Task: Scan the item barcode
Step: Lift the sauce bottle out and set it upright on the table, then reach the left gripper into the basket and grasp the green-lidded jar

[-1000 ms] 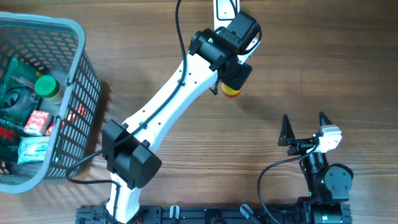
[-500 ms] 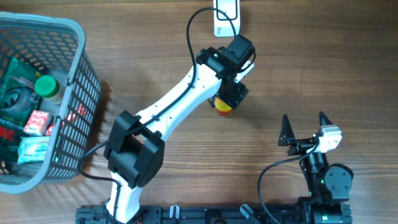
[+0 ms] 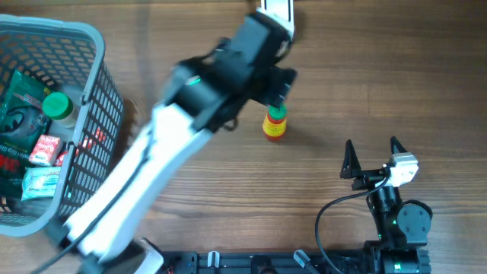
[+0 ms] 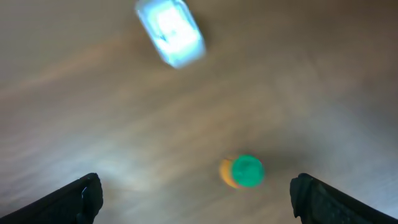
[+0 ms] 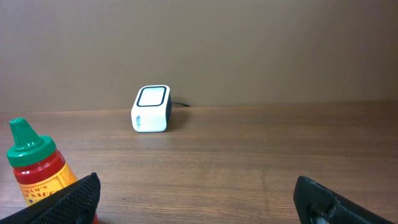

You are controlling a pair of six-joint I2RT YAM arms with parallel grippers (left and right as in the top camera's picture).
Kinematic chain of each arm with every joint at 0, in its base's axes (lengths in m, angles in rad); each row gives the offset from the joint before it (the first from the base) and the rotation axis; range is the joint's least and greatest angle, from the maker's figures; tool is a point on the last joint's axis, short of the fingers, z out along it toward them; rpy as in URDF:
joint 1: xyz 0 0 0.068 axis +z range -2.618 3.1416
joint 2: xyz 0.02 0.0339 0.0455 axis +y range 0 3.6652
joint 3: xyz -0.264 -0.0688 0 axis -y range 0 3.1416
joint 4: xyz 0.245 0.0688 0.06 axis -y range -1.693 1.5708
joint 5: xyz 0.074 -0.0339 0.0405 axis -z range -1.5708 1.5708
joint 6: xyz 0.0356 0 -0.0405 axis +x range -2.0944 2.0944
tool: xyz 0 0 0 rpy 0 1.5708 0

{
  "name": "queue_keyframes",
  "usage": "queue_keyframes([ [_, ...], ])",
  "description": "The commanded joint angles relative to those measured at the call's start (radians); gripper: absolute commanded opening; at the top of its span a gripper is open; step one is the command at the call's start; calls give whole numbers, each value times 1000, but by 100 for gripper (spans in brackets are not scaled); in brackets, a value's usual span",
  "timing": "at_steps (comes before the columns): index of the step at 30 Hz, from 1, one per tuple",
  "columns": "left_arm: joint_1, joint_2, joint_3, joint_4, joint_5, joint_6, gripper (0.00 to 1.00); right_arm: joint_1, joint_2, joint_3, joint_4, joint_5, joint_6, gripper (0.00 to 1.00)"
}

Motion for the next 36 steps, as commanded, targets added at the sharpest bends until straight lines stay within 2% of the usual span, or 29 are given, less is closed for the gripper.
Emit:
queue_keyframes([
  [1, 81, -127, 13, -4, -342, -204, 100, 4, -8, -1, 5, 3, -14, 100],
  [4, 214, -206, 13, -10, -428, -372, 100, 4, -8, -1, 5, 2, -14, 100],
  [10, 628, -256, 13, -132, -408, -658, 100, 4, -8, -1, 5, 2, -14, 100],
  [14, 864, -227, -7, -207, -309, -684, 100, 4, -8, -1, 5, 2, -13, 100],
  [18, 1021, -163, -54, -211, -229, -684, 100, 4, -8, -1, 5, 2, -14, 100],
  [23, 1105, -37, -117, -195, -201, -684, 100, 4, -8, -1, 5, 2, -14, 100],
  [30, 1109, 194, -135, -99, -165, -682, 100, 4, -8, -1, 5, 3, -13, 100],
  [36, 1110, 317, -138, -24, -164, -680, 100, 4, -8, -1, 5, 2, -14, 100],
])
